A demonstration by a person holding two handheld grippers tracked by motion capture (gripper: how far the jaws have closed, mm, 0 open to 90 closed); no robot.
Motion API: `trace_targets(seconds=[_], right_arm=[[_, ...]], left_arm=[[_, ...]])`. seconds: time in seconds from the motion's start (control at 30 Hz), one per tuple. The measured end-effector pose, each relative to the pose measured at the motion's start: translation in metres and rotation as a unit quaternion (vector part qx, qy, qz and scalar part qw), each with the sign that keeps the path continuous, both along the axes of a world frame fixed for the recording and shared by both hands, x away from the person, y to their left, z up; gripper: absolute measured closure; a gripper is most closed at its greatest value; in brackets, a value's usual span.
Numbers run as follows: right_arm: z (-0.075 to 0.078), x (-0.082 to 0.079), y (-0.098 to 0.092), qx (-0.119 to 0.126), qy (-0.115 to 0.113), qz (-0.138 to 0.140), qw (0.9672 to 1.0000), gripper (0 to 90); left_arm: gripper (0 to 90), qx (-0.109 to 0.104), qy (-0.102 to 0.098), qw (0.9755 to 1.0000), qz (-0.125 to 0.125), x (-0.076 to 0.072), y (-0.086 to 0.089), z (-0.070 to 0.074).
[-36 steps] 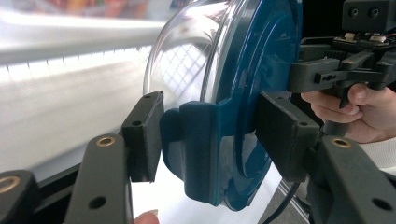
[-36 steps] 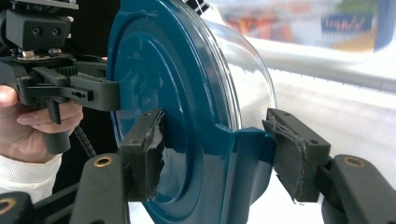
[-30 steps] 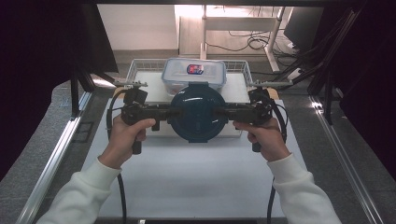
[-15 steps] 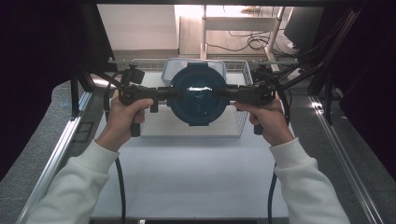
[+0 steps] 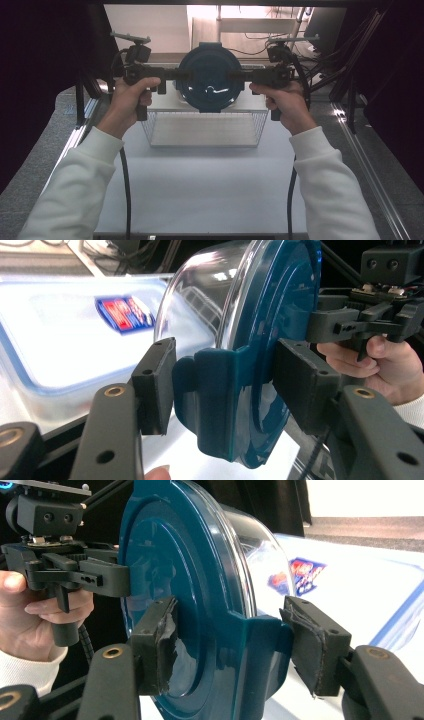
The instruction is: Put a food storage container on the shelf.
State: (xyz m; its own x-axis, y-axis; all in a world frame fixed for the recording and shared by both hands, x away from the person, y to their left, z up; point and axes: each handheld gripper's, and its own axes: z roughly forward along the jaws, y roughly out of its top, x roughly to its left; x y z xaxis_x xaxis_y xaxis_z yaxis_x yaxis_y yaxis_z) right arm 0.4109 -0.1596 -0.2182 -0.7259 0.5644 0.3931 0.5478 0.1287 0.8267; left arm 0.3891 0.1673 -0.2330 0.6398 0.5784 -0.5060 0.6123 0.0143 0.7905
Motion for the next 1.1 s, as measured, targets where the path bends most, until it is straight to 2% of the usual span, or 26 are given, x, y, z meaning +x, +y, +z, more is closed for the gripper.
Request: trace_targets(seconds=[0.17, 0.27, 0.4, 0.57, 0.7, 0.87, 1.0, 1.1], right_arm=[[0.007, 0.015, 0.003, 0.000, -0.001, -0.007, 1.0000, 40.1], [0.007, 0.024, 0.004, 0.001, 0.004, -0.008, 1.0000, 40.3], [0.005, 0.038, 0.006, 0.009, 0.023, -0.011, 0.9996, 40.4], [0.001, 0.055, 0.009, 0.008, 0.039, -0.014, 0.9991, 40.4], [-0.008, 0.067, 0.010, 0.007, 0.054, -0.014, 0.9984, 40.4], [-0.015, 0.081, 0.009, 0.029, 0.072, -0.020, 0.9968, 40.4], [-0.021, 0.090, 0.009, 0.047, 0.087, -0.025, 0.9947, 40.0], [-0.027, 0.098, 0.009, 0.060, 0.112, -0.027, 0.9915, 39.1]], left_arm=[[43.6, -0.005, 0.009, 0.9999, -0.004, 0.019, 0.003, 0.005], [43.3, 0.001, 0.011, 0.9999, -0.003, 0.030, 0.004, 0.009], [43.0, 0.002, 0.017, 0.9999, 0.000, 0.045, 0.006, 0.011], [42.8, -0.004, 0.033, 0.9994, 0.002, 0.063, 0.008, 0.002], [42.6, -0.001, 0.045, 0.9990, 0.006, 0.073, 0.009, -0.005], [42.5, -0.020, 0.056, 0.9980, 0.020, 0.082, 0.010, -0.010], [41.4, -0.041, 0.072, 0.9963, 0.022, 0.095, 0.014, -0.018], [39.7, -0.052, 0.085, 0.9946, 0.027, 0.102, 0.014, -0.024]])
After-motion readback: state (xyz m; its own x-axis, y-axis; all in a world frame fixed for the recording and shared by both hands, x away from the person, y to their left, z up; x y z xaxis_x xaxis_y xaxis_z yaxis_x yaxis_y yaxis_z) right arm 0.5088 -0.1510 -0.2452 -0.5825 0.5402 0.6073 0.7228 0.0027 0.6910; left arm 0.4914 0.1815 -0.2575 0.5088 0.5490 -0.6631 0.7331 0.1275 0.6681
